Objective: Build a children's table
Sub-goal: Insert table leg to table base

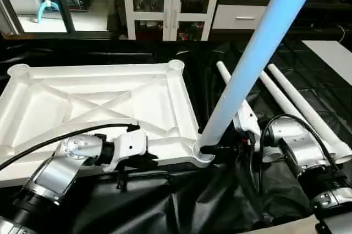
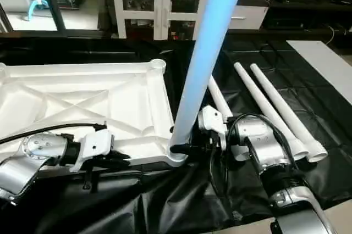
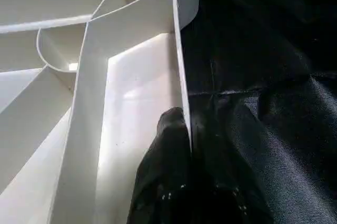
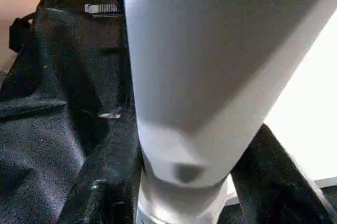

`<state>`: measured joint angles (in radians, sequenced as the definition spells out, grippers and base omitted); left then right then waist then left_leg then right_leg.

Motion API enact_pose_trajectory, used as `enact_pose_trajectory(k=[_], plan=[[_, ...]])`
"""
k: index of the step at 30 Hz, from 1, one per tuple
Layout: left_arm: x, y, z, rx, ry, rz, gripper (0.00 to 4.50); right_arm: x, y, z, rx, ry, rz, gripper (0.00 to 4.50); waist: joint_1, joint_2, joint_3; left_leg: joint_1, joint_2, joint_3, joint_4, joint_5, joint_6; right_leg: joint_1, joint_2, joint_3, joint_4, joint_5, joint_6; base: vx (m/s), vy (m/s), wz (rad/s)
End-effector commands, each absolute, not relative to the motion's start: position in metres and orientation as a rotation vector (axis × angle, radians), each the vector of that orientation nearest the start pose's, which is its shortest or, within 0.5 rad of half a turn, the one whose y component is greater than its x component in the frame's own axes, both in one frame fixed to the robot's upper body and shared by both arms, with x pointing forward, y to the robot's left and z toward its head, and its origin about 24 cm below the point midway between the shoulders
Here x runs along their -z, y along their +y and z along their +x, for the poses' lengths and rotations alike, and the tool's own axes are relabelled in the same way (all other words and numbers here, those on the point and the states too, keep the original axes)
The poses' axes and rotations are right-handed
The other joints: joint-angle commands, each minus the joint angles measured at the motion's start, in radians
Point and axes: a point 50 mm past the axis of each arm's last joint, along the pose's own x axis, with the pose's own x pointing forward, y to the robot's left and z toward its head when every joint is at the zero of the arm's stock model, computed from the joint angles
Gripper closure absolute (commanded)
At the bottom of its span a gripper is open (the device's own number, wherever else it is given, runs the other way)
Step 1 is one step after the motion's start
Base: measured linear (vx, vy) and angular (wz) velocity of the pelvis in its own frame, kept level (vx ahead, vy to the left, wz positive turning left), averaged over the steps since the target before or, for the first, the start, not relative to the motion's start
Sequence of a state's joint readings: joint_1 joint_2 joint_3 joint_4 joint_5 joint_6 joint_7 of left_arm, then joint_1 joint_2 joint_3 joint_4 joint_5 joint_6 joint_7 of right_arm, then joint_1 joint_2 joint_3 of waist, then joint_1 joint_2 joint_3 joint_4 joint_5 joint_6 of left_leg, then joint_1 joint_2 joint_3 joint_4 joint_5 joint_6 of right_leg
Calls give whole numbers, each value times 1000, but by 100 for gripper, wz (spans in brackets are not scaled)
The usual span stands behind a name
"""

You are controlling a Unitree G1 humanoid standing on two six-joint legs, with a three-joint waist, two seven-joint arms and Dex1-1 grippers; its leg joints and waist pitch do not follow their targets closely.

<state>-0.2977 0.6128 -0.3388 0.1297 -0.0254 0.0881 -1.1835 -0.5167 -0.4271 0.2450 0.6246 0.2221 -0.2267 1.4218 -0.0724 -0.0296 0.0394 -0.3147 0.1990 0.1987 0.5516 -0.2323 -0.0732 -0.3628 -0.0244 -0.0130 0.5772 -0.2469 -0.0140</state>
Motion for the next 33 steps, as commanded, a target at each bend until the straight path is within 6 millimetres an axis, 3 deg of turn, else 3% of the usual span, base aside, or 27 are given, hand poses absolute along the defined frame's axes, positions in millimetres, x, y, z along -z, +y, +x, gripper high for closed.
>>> enact_pose_trajectory(k=[1, 5, 13, 14, 15, 17, 18, 21, 22, 23, 26, 27, 29, 30, 31, 33], plan=[[-47, 147, 254, 1481, 421, 593, 450, 35, -163, 245, -1561, 758, -261, 262, -6, 19, 32, 1, 54, -43, -89, -511, -9, -48, -94, 54, -107, -524, -114, 0, 0, 0], [-47, 146, 255, 1479, 420, 592, 450, 36, -167, 245, -1513, 744, -234, 262, -7, 19, 35, 4, 53, -47, -89, -545, -10, -56, -95, 54, -115, -607, -87, 0, 0, 0], [-47, 145, 255, 1474, 417, 590, 450, 39, -164, 246, -1378, 662, -151, 262, -11, 19, 40, 4, 53, -56, -95, -591, -17, -63, -96, 53, -120, -656, -63, 0, 0, 0], [-47, 145, 255, 1471, 416, 589, 450, 39, -162, 247, -1340, 647, -137, 262, -13, 19, 41, 4, 51, -60, -96, -605, -20, -63, -96, 52, -122, -676, -54, 0, 0, 0], [-47, 143, 258, 1444, 415, 578, 450, 42, -158, 255, -1189, 601, -112, 262, -17, 19, 42, 2, 50, -64, -98, -623, -25, -64, -97, 51, -122, -691, -47, 0, 0, 0], [-47, 141, 259, 1432, 413, 579, 450, 43, -157, 257, -1132, 587, -102, 262, -22, 19, 42, -3, 44, -78, -101, -647, -28, -62, -99, 48, -125, -727, -28, 0, 0, 0], [-46, 140, 261, 1403, 425, 586, 450, 44, -156, 260, -1055, 576, -93, 262, -25, 15, 44, -11, 42, -86, -104, -655, -26, -59, -102, 47, -126, -748, -17, -51, 11, -17], [-44, 133, 275, 1224, 450, 577, 450, 49, -153, 265, -842, 547, -74, 262, -26, 20, 47, 1, 34, -94, -99, -689, -35, -74, -99, 42, -134, -787, -1, -34, 4, -10], [-44, 133, 275, 1224, 450, 577, 450, 49, -153, 265, -842, 547, -74, 262, -26, 16, 48, 5, 30, -97, -97, -700, -26, -76, -98, 36, -142, -793, 2, 0, 0, 0], [-44, 126, 281, 1147, 446, 542, 450, 51, -151, 266, -777, 547, -70, 262, -28, 18, 52, 1, 29, -99, -99, -705, -18, -73, -100, 35, -140, -797, 1, 0, 0, 0], [-46, 110, 296, 895, 443, 501, 450, 53, -144, 269, -593, 519, -103, 262, -30, 22, 54, 12, 30, -96, -99, -720, -23, -79, -96, 28, -147, -779, -2, 0, 0, 0], [-46, 110, 296, 895, 443, 501, 450, 53, -144, 269, -593, 519, -103, 262, -29, 24, 53, 16, 26, -94, -97, -710, -20, -80, -95, 24, -153, -769, 1, 0, 0, 0], [-47, 107, 299, 845, 442, 490, 450, 54, -142, 270, -543, 515, -99, 262, -31, 23, 54, 9, 23, -95, -99, -703, -9, -76, -97, 23, -155, -769, 11, 0, 0, 0], [-56, 90, 308, 717, 392, 444, 450, 58, -135, 274, -346, 536, -26, 262, -30, 25, 54, 10, 26, -97, -104, -709, -13, -75, -97, 22, -157, -747, 12, 0, 0, 0], [-56, 90, 308, 717, 392, 444, 450, 58, -135, 274, -346, 536, -26, 262, -30, 25, 53, 15, 26, -94, -103, -708, -13, -79, -96, 21, -160, -738, 13, 0, 0, 0], [-61, 83, 313, 673, 376, 421, 450, 59, -133, 278, -258, 551, 8, 262, -31, 27, 51, 5, 24, -97, -108, -698, -10, -69, -97, 19, -154, -695, 11, 0, 0, 0]])
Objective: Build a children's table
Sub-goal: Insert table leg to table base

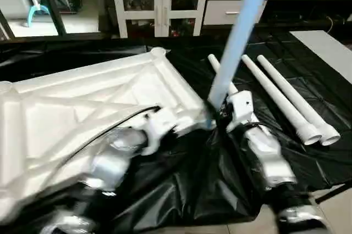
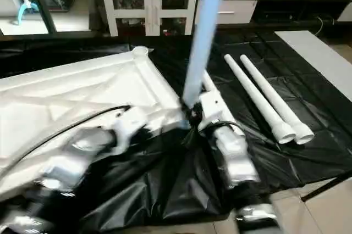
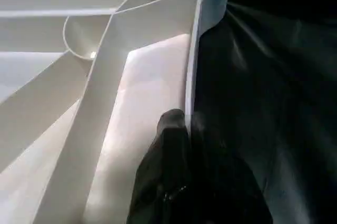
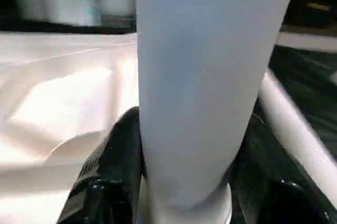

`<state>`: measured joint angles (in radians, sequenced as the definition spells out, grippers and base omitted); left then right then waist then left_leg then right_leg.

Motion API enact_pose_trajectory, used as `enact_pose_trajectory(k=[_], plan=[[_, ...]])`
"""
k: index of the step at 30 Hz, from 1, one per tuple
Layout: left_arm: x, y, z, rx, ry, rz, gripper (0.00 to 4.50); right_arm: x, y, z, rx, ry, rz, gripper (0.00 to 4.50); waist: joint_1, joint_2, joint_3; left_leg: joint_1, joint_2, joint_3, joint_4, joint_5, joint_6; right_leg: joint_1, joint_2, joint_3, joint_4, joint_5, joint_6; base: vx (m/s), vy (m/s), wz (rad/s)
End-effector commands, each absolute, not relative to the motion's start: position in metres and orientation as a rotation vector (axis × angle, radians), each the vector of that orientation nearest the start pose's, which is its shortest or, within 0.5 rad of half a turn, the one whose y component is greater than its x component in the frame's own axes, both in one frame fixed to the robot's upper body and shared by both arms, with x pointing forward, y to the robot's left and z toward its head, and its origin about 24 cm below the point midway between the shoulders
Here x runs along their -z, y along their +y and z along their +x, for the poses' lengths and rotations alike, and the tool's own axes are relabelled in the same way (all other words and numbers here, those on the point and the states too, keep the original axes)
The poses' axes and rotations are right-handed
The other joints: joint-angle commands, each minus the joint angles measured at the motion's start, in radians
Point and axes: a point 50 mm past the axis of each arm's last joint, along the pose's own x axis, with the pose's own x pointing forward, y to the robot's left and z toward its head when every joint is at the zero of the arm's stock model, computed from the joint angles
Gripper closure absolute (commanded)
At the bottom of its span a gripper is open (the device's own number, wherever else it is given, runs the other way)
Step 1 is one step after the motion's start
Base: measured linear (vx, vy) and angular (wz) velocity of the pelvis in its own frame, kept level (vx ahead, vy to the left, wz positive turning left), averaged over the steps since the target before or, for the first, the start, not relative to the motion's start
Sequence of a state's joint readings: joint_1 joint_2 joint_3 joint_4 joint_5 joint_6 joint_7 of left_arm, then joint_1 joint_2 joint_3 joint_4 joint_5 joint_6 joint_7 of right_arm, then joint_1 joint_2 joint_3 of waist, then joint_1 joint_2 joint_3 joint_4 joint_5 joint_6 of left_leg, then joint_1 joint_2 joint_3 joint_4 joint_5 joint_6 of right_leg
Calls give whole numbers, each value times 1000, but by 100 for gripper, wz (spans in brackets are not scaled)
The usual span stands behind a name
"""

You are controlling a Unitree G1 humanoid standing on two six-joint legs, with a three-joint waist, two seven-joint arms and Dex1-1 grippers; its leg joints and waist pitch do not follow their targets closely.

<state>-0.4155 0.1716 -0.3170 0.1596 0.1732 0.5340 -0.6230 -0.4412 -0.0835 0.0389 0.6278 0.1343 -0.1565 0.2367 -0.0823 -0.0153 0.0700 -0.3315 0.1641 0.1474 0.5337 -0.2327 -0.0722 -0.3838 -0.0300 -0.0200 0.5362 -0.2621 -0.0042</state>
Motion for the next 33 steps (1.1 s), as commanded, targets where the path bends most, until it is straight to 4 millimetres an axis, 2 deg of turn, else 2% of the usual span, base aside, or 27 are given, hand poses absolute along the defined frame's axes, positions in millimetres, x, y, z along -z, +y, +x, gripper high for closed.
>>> enact_pose_trajectory(k=[1, 3, 5, 6, 7, 8, 9, 12, 16, 17, 18, 19, 20, 21, 23, 24, 25, 26, 27, 28, 29, 30, 31, 32, 33], plan=[[-62, 82, 313, 668, 372, 415, 450, 59, -132, 280, -240, 551, 15, 262, -21, 9, 24, 17, 60, -46, -93, -700, -6, -46, -92, 25, -113, -665, 2, 0, 0, 0], [-65, 79, 315, 662, 364, 405, 450, 57, -129, 284, -220, 547, 31, 262, -22, 9, 25, 14, 58, -43, -90, -685, 1, -47, -98, 29, -114, -663, -4, 0, 0, 0], [-66, 80, 315, 662, 368, 410, 450, 54, -127, 288, -216, 534, 40, 262, -21, 13, 25, 13, 58, -43, -90, -674, 3, -47, -101, 31, -114, -654, -10, 0, 0, 0], [-66, 81, 314, 662, 376, 418, 450, 50, -126, 292, -214, 518, 42, 262, -24, 14, 25, 4, 63, -46, -96, -665, -1, -36, -106, 26, -107, -608, -24, 0, 0, 0], [-66, 83, 314, 663, 382, 420, 450, 49, -125, 293, -217, 509, 40, 262, -26, 13, 25, 0, 65, -47, -98, -663, -5, -33, -107, 24, -103, -586, -31, 0, 0, 0], [-65, 84, 313, 663, 387, 423, 450, 47, -125, 294, -223, 501, 38, 262, -28, 13, 23, -1, 67, -43, -97, -645, -10, -31, -110, 23, -99, -527, -51, 0, 0, 0], [-64, 86, 313, 663, 392, 425, 450, 46, -124, 295, -230, 495, 38, 262, -30, 12, 21, -1, 67, -40, -95, -630, -9, -32, -111, 26, -98, -508, -59, 0, 0, 0], [-62, 89, 311, 677, 398, 436, 450, 40, -122, 298, -272, 457, 34, 262, -33, 9, 19, -14, 70, -34, -93, -549, -4, -20, -114, 31, -85, -419, -98, 0, 0, 0], [-61, 91, 309, 712, 390, 449, 450, 31, -117, 299, -400, 406, 60, 262, -32, 9, 11, -24, 74, -25, -89, -456, 9, -6, -116, 33, -75, -313, -138, 0, 0, 0], [-60, 92, 308, 720, 391, 450, 450, 30, -117, 300, -421, 398, 55, 262, -31, 8, 7, -30, 77, -18, -87, -368, 28, 5, -118, 35, -67, -227, -165, 0, 0, 0], [-61, 91, 307, 758, 373, 457, 450, 24, -118, 301, -456, 363, 56, 262, -30, 8, 9, -29, 76, -15, -87, -362, 35, 5, -117, 33, -69, -229, -170, 0, 0, 0], [-61, 91, 307, 758, 373, 457, 450, 24, -118, 301, -456, 363, 56, 262, -28, 5, 9, -22, 75, -9, -83, -386, 43, -4, -116, 33, -75, -292, -167, 0, 0, 0], [-61, 91, 307, 758, 373, 457, 450, 24, -118, 301, -456, 363, 56, 262, -30, 4, 10, -20, 74, -7, -82, -397, 44, -7, -117, 34, -78, -330, -164, 0, 0, 0], [-60, 91, 305, 777, 371, 458, 450, 21, -120, 302, -465, 345, 58, 227, -28, 5, 10, -19, 73, -7, -79, -407, 41, -11, -119, 36, -83, -395, -152, 0, 0, 0], [-58, 94, 300, 842, 384, 470, 450, 7, -127, 306, -493, 274, 46, 227, -25, 11, 6, -23, 74, -10, -78, -393, 41, -8, -120, 36, -83, -428, -133, 0, 0, 0], [-57, 95, 298, 865, 387, 476, 450, -1, -131, 308, -521, 236, 37, 186, -21, 7, 1, -26, 76, -8, -77, -355, 47, -2, -118, 36, -80, -383, -132, 0, 0, 0], [-57, 97, 297, 883, 389, 480, 450, -8, -135, 309, -550, 209, 33, 184, -19, 7, -1, -28, 78, -4, -75, -317, 54, 0, -113, 35, -73, -311, -151, 0, 0, 0], [-57, 98, 296, 891, 396, 480, 450, -12, -137, 308, -571, 196, 37, 184, -18, 13, -3, -27, 78, -1, -74, -301, 58, 3, -110, 35, -68, -275, -165, 0, 0, 0], [-57, 99, 295, 922, 396, 486, 450, -20, -142, 307, -622, 179, 42, 170, -13, 12, -6, -23, 80, 6, -68, -264, 75, 3, -110, 34, -67, -204, -190, 0, 0, 0], [-57, 99, 295, 926, 396, 487, 450, -21, -143, 307, -629, 177, 43, 170, -13, 8, -5, -23, 83, 9, -71, -261, 86, 5, -104, 30, -61, -186, -214, 0, 0, 0], [-56, 100, 294, 932, 401, 485, 450, -25, -145, 306, -657, 170, 46, 156, -16, 9, -8, -25, 82, 11, -68, -256, 88, 7, -105, 30, -57, -186, -225, 0, 0, 0], [-56, 101, 294, 936, 407, 482, 450, -28, -147, 305, -686, 166, 50, 144, -15, 10, -9, -34, 78, 13, -63, -230, 98, 13, -109, 30, -55, -190, -230, 0, 0, 0], [-56, 101, 293, 942, 407, 480, 450, -30, -149, 303, -713, 168, 55, 137, -10, 16, -13, -28, 78, 17, -57, -188, 110, 11, -108, 30, -54, -162, -240, 0, 0, 0], [-56, 102, 293, 956, 409, 479, 450, -35, -152, 302, -754, 169, 60, 137, -9, 17, -14, -27, 78, 18, -54, -163, 119, 14, -107, 30, -51, -131, -248, 0, 0, 0], [-56, 103, 291, 994, 397, 489, 450, -41, -156, 298, -828, 179, 54, 131, -8, 18, -18, -30, 79, 20, -48, -102, 138, 18, -106, 28, -41, -55, -266, 54, -10, 0]])
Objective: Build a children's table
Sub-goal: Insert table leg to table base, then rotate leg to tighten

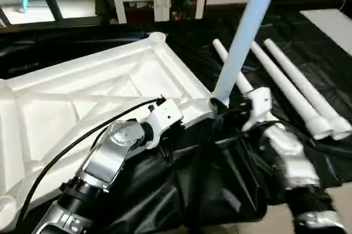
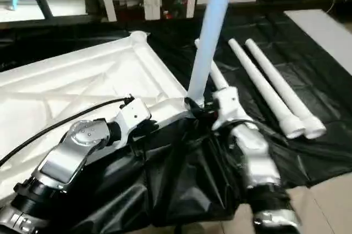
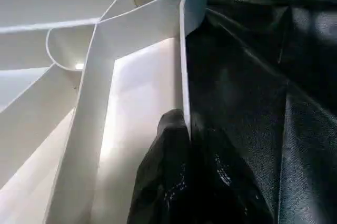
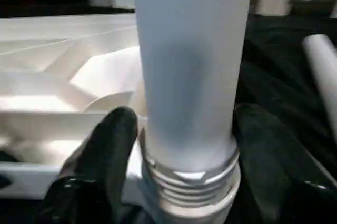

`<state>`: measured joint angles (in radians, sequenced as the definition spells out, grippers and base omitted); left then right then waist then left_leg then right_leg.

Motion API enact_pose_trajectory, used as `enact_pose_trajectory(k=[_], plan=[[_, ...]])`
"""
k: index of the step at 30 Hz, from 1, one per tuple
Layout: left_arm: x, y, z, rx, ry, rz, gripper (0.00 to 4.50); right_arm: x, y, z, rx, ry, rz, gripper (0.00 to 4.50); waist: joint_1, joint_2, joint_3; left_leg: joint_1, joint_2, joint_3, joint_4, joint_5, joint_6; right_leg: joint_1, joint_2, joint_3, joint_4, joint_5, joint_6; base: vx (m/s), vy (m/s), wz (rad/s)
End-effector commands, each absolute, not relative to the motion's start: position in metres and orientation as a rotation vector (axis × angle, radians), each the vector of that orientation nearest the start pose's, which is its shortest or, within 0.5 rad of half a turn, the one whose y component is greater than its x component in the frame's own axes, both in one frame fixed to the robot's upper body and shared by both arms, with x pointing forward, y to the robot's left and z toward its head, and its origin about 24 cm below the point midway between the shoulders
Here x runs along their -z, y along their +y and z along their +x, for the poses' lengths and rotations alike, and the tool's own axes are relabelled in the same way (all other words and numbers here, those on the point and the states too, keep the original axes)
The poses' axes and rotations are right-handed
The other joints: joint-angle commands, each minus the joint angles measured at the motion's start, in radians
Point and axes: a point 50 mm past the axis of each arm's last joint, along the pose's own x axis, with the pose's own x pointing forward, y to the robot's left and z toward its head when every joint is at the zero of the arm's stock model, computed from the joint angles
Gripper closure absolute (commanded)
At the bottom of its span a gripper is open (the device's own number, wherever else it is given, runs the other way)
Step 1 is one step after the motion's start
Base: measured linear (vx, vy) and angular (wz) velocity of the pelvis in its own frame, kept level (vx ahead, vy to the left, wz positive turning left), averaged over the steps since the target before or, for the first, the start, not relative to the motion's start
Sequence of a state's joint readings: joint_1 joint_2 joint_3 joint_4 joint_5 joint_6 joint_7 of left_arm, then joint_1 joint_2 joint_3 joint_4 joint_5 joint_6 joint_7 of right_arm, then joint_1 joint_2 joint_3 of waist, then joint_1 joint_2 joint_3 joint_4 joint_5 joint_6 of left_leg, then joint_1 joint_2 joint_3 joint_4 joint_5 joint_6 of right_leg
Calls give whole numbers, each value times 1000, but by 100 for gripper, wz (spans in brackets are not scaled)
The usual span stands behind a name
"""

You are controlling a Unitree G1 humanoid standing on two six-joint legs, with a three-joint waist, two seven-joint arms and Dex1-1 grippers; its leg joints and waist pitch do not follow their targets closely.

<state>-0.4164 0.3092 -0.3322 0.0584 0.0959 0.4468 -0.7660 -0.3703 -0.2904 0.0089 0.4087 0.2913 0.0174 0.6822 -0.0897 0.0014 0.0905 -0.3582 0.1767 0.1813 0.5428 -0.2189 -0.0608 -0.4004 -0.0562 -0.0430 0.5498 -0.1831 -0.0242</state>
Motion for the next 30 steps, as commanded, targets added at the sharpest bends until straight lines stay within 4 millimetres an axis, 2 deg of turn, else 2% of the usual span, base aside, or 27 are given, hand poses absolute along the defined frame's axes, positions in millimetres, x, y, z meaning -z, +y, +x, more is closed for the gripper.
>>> enact_pose_trajectory(k=[1, 3, 4, 5, 6, 8, 10, 12, 13, 14, 15, 16, 18, 22, 23, 26, 27, 29, 30], plan=[[-56, 103, 289, 1017, 394, 489, 450, -43, -158, 296, -855, 177, 33, 113, 6, 0, -41, -3, 66, -13, -54, -71, 147, 41, -78, 49, -48, -72, -258, 0, 0, 0], [-55, 107, 285, 1059, 393, 497, 450, -48, -167, 295, -878, 163, -30, 113, 14, -1, -45, -4, 63, -10, -45, -45, 167, 43, -80, 51, -38, -3, -275, 0, 0, 0], [-55, 107, 284, 1070, 389, 498, 450, -49, -168, 295, -882, 163, -36, 113, 15, -1, -44, -5, 63, -8, -41, -35, 177, 43, -81, 53, -32, 23, -288, 0, 0, 0], [-55, 110, 279, 1115, 391, 493, 450, -53, -174, 294, -905, 161, -61, 113, 18, 0, -45, -2, 63, -8, -40, -29, 181, 43, -80, 51, -30, 31, -292, 0, 0, 0], [-55, 110, 279, 1115, 391, 493, 450, -53, -174, 294, -905, 161, -61, 113, 18, 1, -51, 2, 62, -8, -35, 0, 192, 48, -78, 52, -21, 77, -301, 0, 0, 0], [-55, 114, 274, 1185, 377, 492, 450, -58, -180, 292, -959, 170, -96, 113, 19, 0, -52, 3, 60, -6, -30, 35, 215, 48, -76, 51, -15, 131, -315, 0, 0, 0], [-54, 119, 265, 1265, 377, 482, 450, -59, -190, 288, -1021, 203, -145, 113, 20, -4, -52, 1, 60, -7, -29, 14, 225, 52, -77, 51, -15, 109, -312, 0, 0, 0], [-51, 125, 264, 1270, 401, 498, 450, -61, -198, 286, -1064, 235, -165, 113, 25, -6, -51, 5, 61, -5, -28, -26, 218, 50, -77, 51, -19, 26, -307, 0, 0, 0], [-51, 125, 264, 1272, 402, 500, 450, -61, -199, 286, -1067, 237, -165, 113, 27, -5, -50, 10, 63, -2, -27, -24, 217, 45, -74, 52, -18, 21, -310, 0, 0, 0], [-51, 127, 265, 1274, 406, 503, 450, -62, -201, 286, -1072, 240, -165, 113, 28, -5, -48, 6, 63, -3, -27, -21, 215, 47, -74, 51, -17, 18, -311, 0, 0, 0], [-51, 129, 265, 1281, 406, 503, 450, -65, -204, 286, -1085, 238, -160, 113, 30, -11, -46, 6, 63, -2, -26, -18, 212, 46, -73, 51, -16, 11, -307, 0, 0, 0], [-52, 130, 265, 1287, 406, 500, 450, -68, -207, 287, -1093, 232, -156, 113, 32, -12, -49, 6, 62, -2, -25, -19, 210, 48, -74, 51, -14, 3, -305, 0, 0, 0], [-54, 133, 266, 1305, 404, 498, 450, -73, -211, 288, -1111, 216, -151, 113, 34, -9, -47, 9, 63, 0, -23, -40, 201, 45, -73, 50, -15, -36, -302, 0, 0, 0], [-53, 137, 265, 1326, 413, 503, 450, -84, -213, 292, -1157, 159, -137, 113, 36, -11, -45, 9, 62, 3, -21, -77, 183, 42, -73, 52, -18, -84, -296, 0, 0, 0], [-52, 138, 265, 1328, 415, 504, 450, -86, -213, 293, -1163, 145, -141, 113, 36, -15, -50, 10, 62, 4, -19, -75, 180, 45, -73, 52, -16, -86, -296, 0, 0, 0], [-51, 137, 263, 1329, 425, 499, 450, -93, -212, 295, -1162, 98, -118, 113, 41, -15, -54, 9, 62, 4, -16, -57, 176, 46, -73, 53, -11, -75, -296, 0, 0, 0], [-51, 137, 261, 1334, 427, 494, 450, -96, -211, 296, -1171, 83, -114, 113, 41, -18, -61, 9, 61, 4, -13, -34, 183, 49, -72, 51, -6, -50, -299, 0, 0, 0], [-51, 138, 260, 1351, 433, 489, 450, -96, -208, 296, -1198, 85, -119, 113, 43, -19, -61, 6, 61, 3, -11, -12, 196, 49, -73, 51, -2, -25, -302, 0, 0, 0], [-51, 138, 259, 1353, 435, 491, 450, -95, -206, 297, -1208, 88, -121, 113, 42, -17, -63, 7, 60, 4, -9, -4, 203, 47, -71, 49, -1, -19, -305, 0, 0, 0]])
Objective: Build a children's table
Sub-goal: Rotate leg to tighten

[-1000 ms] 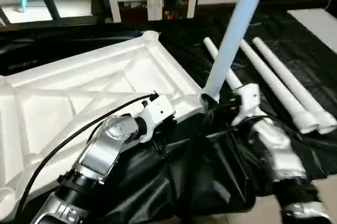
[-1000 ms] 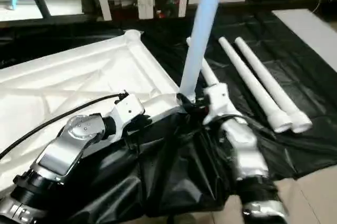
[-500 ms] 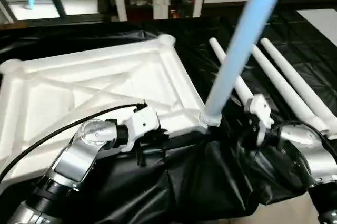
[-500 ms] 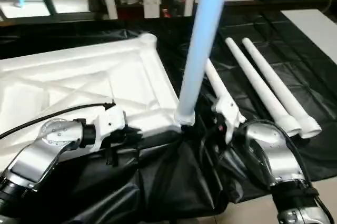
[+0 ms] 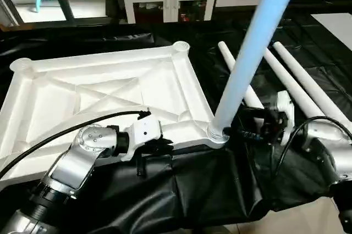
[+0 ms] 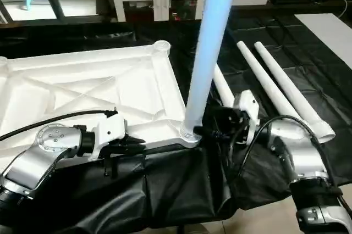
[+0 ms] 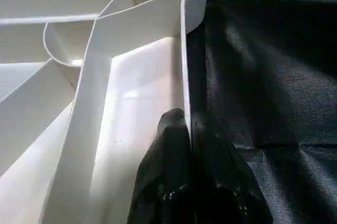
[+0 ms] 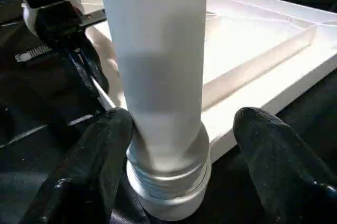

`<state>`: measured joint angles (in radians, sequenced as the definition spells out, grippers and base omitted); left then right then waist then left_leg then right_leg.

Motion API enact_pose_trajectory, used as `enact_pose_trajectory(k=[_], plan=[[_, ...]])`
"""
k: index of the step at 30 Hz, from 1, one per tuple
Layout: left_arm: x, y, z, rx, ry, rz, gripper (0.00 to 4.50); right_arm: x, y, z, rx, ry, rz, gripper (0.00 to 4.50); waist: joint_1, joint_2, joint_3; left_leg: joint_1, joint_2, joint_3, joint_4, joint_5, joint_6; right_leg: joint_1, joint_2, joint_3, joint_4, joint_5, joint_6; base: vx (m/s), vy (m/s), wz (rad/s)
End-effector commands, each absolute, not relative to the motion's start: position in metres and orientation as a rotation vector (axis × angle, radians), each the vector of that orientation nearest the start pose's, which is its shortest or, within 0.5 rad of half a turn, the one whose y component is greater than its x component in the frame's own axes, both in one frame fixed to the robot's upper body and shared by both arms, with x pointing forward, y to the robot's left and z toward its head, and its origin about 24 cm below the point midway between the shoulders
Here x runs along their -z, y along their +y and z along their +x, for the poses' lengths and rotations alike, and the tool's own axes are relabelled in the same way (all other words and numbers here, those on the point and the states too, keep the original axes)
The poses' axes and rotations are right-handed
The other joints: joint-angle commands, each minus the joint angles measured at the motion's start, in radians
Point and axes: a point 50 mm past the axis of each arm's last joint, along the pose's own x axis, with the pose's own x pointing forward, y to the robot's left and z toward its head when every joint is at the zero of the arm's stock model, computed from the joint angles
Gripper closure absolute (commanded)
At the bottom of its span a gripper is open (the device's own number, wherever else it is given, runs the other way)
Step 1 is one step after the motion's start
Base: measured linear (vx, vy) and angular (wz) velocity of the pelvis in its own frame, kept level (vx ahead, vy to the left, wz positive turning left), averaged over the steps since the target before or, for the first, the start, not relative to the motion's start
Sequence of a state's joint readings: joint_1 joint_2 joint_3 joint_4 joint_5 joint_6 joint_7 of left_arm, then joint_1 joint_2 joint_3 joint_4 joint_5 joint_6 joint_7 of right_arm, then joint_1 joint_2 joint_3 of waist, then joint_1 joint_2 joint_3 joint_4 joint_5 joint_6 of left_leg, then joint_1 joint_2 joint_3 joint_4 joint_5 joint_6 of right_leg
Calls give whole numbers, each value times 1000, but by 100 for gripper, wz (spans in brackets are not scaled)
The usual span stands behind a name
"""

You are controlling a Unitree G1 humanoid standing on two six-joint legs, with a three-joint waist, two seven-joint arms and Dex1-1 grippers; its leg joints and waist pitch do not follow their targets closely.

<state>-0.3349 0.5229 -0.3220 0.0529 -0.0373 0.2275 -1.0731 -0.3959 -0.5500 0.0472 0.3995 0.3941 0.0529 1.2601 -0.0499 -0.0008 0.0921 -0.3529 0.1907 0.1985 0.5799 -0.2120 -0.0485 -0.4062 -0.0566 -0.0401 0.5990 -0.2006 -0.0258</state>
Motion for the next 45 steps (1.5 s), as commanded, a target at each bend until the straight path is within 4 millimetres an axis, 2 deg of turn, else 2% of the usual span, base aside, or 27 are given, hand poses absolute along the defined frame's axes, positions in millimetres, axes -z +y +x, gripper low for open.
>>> enact_pose_trajectory(k=[1, 2, 3, 5, 6, 8, 10, 12, 17, 18, 23, 25, 28, 30, 33, 41, 45], plan=[[-50, 138, 259, 1354, 436, 492, 450, -93, -204, 298, -1217, 97, -119, 113, 2, -14, -65, 2, 46, -14, -46, -11, 191, 53, -70, 47, -50, -1, -303, 0, 0, 0], [-50, 139, 259, 1358, 437, 491, 450, -92, -201, 299, -1228, 101, -135, 113, 1, -7, -65, 2, 46, -15, -45, -9, 192, 52, -70, 46, -47, 5, -308, 0, 0, 0], [-51, 138, 260, 1366, 435, 486, 450, -91, -197, 301, -1245, 108, -144, 113, -2, -11, -65, 2, 46, -14, -44, -19, 189, 50, -70, 45, -48, -6, -311, 0, 0, 0], [-52, 136, 260, 1377, 432, 476, 450, -91, -194, 305, -1259, 112, -151, 113, -1, 7, -58, 3, 46, -14, -43, -30, 179, 47, -68, 45, -49, -6, -319, 0, 0, 0], [-53, 134, 261, 1387, 428, 473, 450, -90, -191, 308, -1269, 113, -160, 113, -2, 0, -60, 2, 44, -13, -43, -38, 170, 50, -66, 45, -49, -2, -323, 0, 0, 0], [-53, 129, 263, 1405, 421, 478, 450, -90, -184, 314, -1286, 116, -160, 113, 0, -1, -61, 1, 45, -14, -42, -38, 167, 51, -68, 47, -46, 3, -326, 0, 0, 0], [-53, 127, 263, 1407, 420, 479, 450, -89, -181, 315, -1299, 120, -159, 113, 4, 5, -59, 2, 45, -14, -42, -47, 162, 50, -68, 46, -47, -3, -330, 0, 0, 0], [-53, 126, 264, 1409, 419, 483, 450, -88, -179, 316, -1313, 133, -151, 127, 8, 5, -62, 3, 46, -14, -41, -41, 158, 52, -67, 45, -43, 13, -332, 0, 0, 0], [-51, 128, 262, 1412, 425, 522, 450, -85, -176, 317, -1330, 154, -152, 157, 15, 6, -65, 2, 46, -15, -39, -16, 171, 54, -67, 44, -37, 67, -341, 0, 0, 0], [-50, 129, 262, 1410, 428, 534, 450, -84, -177, 317, -1335, 158, -159, 177, 17, 6, -64, 1, 47, -13, -39, -21, 171, 54, -67, 44, -37, 64, -341, 0, 0, 0], [-49, 133, 266, 1376, 401, 615, 450, -83, -177, 320, -1342, 170, -159, 218, 22, 6, -64, 1, 48, -14, -39, -46, 160, 53, -68, 43, -39, 31, -339, 0, 0, 0], [-50, 133, 268, 1356, 395, 626, 450, -83, -178, 321, -1342, 173, -153, 238, 22, 6, -61, 2, 48, -14, -41, -77, 141, 51, -68, 44, -43, -16, -332, 0, 0, 0], [-50, 135, 270, 1345, 398, 635, 450, -81, -176, 320, -1344, 180, -127, 245, 24, 3, -60, 3, 47, -14, -42, -111, 117, 50, -68, 46, -48, -63, -323, 0, 0, 0], [-50, 135, 270, 1342, 400, 645, 450, -80, -176, 320, -1345, 183, -121, 248, 24, 4, -61, 3, 47, -14, -42, -107, 112, 50, -68, 46, -47, -59, -319, 0, 0, 0], [-47, 138, 270, 1330, 406, 668, 450, -77, -176, 320, -1348, 200, -120, 248, 25, 10, -65, 3, 47, -15, -40, -97, 116, 52, -68, 45, -44, -31, -324, 0, 0, 0], [-45, 138, 269, 1325, 407, 672, 450, -73, -178, 318, -1357, 225, -78, 249, 27, 3, -69, 4, 47, -14, -40, -114, 106, 52, -68, 45, -46, -64, -319, 0, 0, 0], [-44, 139, 269, 1306, 403, 675, 450, -65, -174, 320, -1287, 235, -86, 249, 25, 0, -71, 2, 45, -14, -39, -102, 112, 52, -69, 46, -45, -61, -316, 0, 0, 0]])
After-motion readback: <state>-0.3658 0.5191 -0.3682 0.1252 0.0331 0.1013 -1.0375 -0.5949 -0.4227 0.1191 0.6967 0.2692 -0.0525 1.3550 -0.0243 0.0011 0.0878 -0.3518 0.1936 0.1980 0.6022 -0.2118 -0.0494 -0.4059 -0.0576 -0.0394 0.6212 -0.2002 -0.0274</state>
